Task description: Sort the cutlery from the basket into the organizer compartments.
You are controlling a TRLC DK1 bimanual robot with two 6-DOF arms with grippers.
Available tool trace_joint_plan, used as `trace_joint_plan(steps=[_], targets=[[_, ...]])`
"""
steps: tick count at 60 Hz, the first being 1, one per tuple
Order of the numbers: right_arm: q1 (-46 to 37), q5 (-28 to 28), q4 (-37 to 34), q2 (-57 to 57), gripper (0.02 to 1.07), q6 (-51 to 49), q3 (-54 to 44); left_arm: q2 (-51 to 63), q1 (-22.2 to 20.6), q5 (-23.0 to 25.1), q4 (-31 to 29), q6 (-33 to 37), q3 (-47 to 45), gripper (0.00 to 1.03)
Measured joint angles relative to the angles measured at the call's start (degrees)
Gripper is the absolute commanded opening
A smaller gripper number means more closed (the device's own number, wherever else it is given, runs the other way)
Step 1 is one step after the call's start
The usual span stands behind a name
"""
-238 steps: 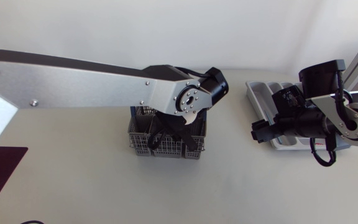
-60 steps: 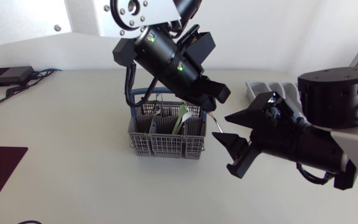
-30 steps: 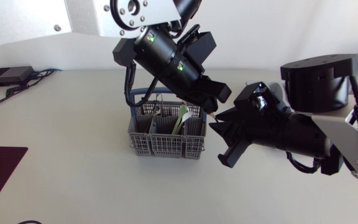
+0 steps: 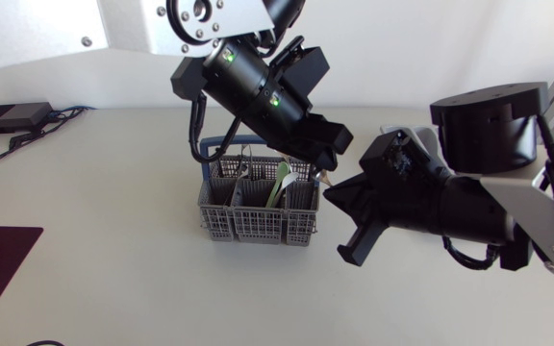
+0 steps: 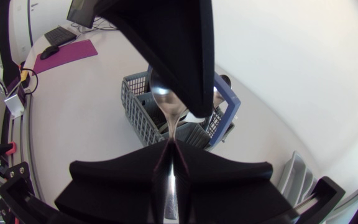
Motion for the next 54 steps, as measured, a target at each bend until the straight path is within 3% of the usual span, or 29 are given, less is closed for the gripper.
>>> trace_joint_plan(steps=[6,8,27,31,44,54], targets=[[0.0,-0.3,-0.9,0.0,0.08,0.0,0.0,0.0,1.6,0.8,0.5,-0.5,0.6,0.96],[0.0,-0.6,-1.1,0.0,0.08,0.0,0.0,0.0,2.3,1.7,0.9,-0.9,1.1,0.99],[-2.1,-5.1,-5.4,-3.2,0.08,-1.9,-1.3,-2.0,7.2,3.1,8.7,-1.6,3.4,0.99],[-5.1,-7.5,-7.1,-4.5,0.08,-3.5,-1.7,-3.3,7.9,0.7,9.3,-0.9,3.3,0.99],[-22.3,-18.3,-12.2,-5.4,0.08,-14.3,-2.4,-9.5,7.9,-8.0,10.0,8.2,-2.9,0.99],[-37.9,-26.5,-17.6,0.4,0.08,-27.5,-1.5,-12.9,8.1,-10.6,10.6,14.3,-10.3,0.99]])
